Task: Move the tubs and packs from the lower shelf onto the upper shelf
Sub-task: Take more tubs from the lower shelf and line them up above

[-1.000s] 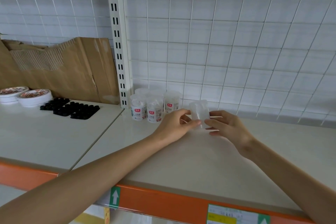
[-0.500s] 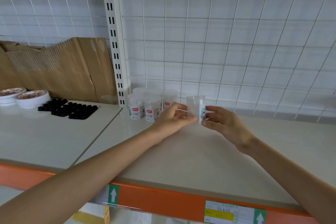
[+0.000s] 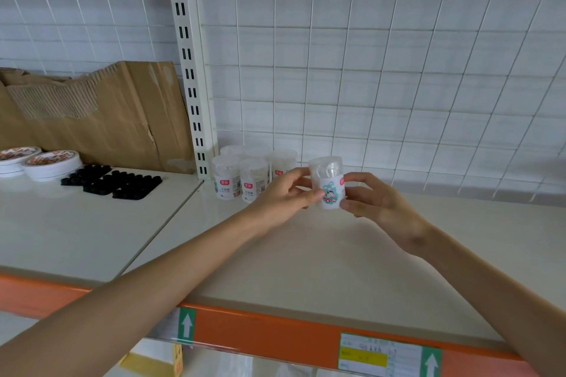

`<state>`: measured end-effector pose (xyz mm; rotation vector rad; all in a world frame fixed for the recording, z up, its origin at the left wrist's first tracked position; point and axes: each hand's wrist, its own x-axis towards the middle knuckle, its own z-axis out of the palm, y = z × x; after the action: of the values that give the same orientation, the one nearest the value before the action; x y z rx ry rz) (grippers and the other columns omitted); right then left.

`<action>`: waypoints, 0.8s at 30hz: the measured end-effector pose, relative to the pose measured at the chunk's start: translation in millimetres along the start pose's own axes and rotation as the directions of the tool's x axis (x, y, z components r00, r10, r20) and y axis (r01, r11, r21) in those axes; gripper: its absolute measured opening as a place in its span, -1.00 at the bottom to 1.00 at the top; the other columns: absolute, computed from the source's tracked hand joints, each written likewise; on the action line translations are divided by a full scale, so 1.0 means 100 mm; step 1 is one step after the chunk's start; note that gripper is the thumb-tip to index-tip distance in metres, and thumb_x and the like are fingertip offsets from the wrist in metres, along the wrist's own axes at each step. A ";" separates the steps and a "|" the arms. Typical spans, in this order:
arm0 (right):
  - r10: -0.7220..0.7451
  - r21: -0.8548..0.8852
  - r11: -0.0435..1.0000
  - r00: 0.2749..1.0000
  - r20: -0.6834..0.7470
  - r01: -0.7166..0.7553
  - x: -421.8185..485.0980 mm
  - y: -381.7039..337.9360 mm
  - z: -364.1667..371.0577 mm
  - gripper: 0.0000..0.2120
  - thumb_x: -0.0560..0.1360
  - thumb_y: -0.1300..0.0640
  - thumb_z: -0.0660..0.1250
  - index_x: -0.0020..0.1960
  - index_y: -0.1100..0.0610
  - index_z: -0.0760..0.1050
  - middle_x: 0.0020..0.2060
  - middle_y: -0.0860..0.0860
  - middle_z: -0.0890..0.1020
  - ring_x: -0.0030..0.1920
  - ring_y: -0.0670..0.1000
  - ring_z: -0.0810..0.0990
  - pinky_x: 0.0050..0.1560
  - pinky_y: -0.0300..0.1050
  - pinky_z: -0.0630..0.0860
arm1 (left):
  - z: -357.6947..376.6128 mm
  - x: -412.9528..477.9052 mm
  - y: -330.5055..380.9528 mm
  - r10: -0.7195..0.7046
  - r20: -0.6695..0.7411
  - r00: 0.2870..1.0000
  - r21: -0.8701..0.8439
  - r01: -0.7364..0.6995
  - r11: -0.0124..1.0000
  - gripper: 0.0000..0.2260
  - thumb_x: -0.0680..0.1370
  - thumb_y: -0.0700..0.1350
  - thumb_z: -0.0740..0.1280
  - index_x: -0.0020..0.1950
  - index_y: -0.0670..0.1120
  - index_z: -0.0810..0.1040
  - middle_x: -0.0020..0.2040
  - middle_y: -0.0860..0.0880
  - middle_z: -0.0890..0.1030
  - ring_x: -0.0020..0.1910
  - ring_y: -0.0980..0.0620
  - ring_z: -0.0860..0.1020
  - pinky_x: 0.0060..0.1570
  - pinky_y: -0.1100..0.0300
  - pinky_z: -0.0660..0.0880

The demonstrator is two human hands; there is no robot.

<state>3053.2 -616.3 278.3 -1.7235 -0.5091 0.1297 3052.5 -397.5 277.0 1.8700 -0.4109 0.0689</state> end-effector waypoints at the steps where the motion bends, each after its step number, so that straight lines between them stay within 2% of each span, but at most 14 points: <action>1: 0.006 0.005 1.000 1.000 0.016 -0.006 0.00 -0.01 -0.01 -0.65 0.53 0.32 0.36 0.25 0.05 0.45 0.07 0.00 0.70 -0.03 -0.09 0.62 -0.04 -0.26 0.48 | 0.00 -0.01 0.01 0.004 -0.002 1.000 -0.018 -0.004 1.000 -0.63 0.58 -0.13 0.37 0.38 -0.08 0.44 0.17 -0.02 0.60 0.00 0.14 0.62 0.03 0.22 0.55; 3: 0.019 0.016 1.000 0.999 0.046 -0.020 0.00 -0.01 -0.03 -0.63 0.53 0.31 0.35 0.28 0.05 0.42 0.09 0.02 0.69 0.03 -0.05 0.61 0.06 -0.18 0.48 | -0.01 -0.02 0.04 0.005 -0.007 1.000 -0.043 -0.006 0.999 -0.58 0.57 -0.15 0.38 0.41 -0.08 0.39 0.20 -0.06 0.58 -0.04 0.17 0.63 0.02 0.22 0.56; 6: 0.041 0.014 0.999 0.997 0.061 -0.042 0.01 0.00 -0.04 -0.58 0.51 0.29 0.38 0.31 0.04 0.41 0.09 0.04 0.70 0.12 0.02 0.62 0.17 -0.07 0.47 | -0.03 -0.02 0.05 -0.002 -0.005 1.000 -0.055 0.002 0.999 -0.63 0.57 -0.17 0.37 0.36 -0.10 0.41 0.19 -0.05 0.59 -0.06 0.21 0.63 0.01 0.24 0.56; 9: 0.042 -0.017 0.999 0.996 0.080 -0.041 0.00 0.00 -0.02 -0.56 0.49 0.29 0.41 0.33 0.05 0.47 0.09 0.03 0.69 0.15 -0.01 0.63 0.16 -0.18 0.50 | -0.02 -0.03 0.04 -0.006 0.010 1.000 -0.047 0.007 0.999 -0.74 0.58 -0.20 0.36 0.26 -0.12 0.47 0.12 -0.03 0.60 -0.07 0.22 0.62 0.01 0.26 0.57; 12: 0.042 -0.086 0.996 0.997 0.063 -0.036 -0.01 0.00 0.00 -0.60 0.47 0.26 0.44 0.29 0.07 0.54 0.09 -0.02 0.69 0.14 -0.05 0.64 0.19 -0.19 0.51 | -0.01 -0.05 0.02 -0.016 0.006 1.000 -0.025 0.016 1.000 -0.78 0.59 -0.18 0.35 0.23 -0.14 0.51 0.09 -0.02 0.63 -0.05 0.21 0.62 0.01 0.28 0.56; 14: 0.049 -0.120 0.992 0.999 0.015 -0.047 -0.01 0.02 0.00 -0.60 0.45 0.23 0.48 0.26 0.04 0.55 0.05 -0.05 0.71 0.10 -0.06 0.65 0.17 -0.20 0.51 | -0.02 -0.07 0.00 -0.021 -0.009 1.000 0.059 0.021 0.998 -0.81 0.59 -0.14 0.35 0.20 -0.12 0.55 0.08 -0.02 0.65 0.00 0.15 0.63 0.03 0.25 0.55; 16: 0.053 -0.150 0.987 0.998 -0.039 -0.058 0.01 0.05 0.01 -0.59 0.41 0.21 0.52 0.23 0.02 0.56 0.01 -0.05 0.72 0.06 -0.06 0.66 0.13 -0.18 0.51 | -0.05 -0.12 0.02 -0.016 -0.019 1.000 0.216 0.019 0.976 -0.82 0.60 -0.06 0.35 0.17 -0.07 0.59 0.07 0.01 0.66 0.03 0.14 0.63 0.08 0.23 0.52; 18: 0.051 -0.185 0.980 0.994 -0.101 -0.069 0.02 0.08 0.02 -0.60 0.39 0.19 0.55 0.19 0.01 0.57 -0.04 -0.07 0.72 0.03 -0.06 0.67 0.09 -0.19 0.53 | -0.13 -0.23 0.06 -0.015 0.002 1.000 0.429 0.013 0.903 -0.79 0.58 0.01 0.36 0.18 -0.01 0.59 0.12 0.08 0.63 0.07 0.19 0.60 0.12 0.24 0.50; 21: 0.059 -0.238 0.966 0.986 -0.157 -0.095 0.06 0.12 0.06 -0.59 0.36 0.16 0.57 0.17 0.00 0.57 -0.09 -0.08 0.72 -0.03 -0.11 0.67 -0.01 -0.25 0.53 | -0.32 -0.50 0.08 -0.049 0.102 0.994 0.729 -0.041 0.683 -0.69 0.57 0.09 0.34 0.28 0.04 0.53 0.25 0.13 0.54 0.20 0.18 0.50 0.23 0.19 0.44; 24: 0.081 -0.286 0.951 0.986 -0.146 -0.121 0.11 0.12 0.14 -0.58 0.35 0.15 0.58 0.16 0.01 0.55 -0.12 -0.09 0.72 -0.10 -0.16 0.68 -0.17 -0.41 0.47 | -0.50 -0.78 0.02 -0.078 0.101 0.992 0.842 -0.044 0.538 -0.50 0.51 0.30 0.24 0.37 0.09 0.46 0.35 0.12 0.47 0.30 0.13 0.43 0.32 0.13 0.38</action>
<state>3061.4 -600.6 265.5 -2.0351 -0.3537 0.0120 2987.0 -332.3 276.4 2.8774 -0.4942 0.1589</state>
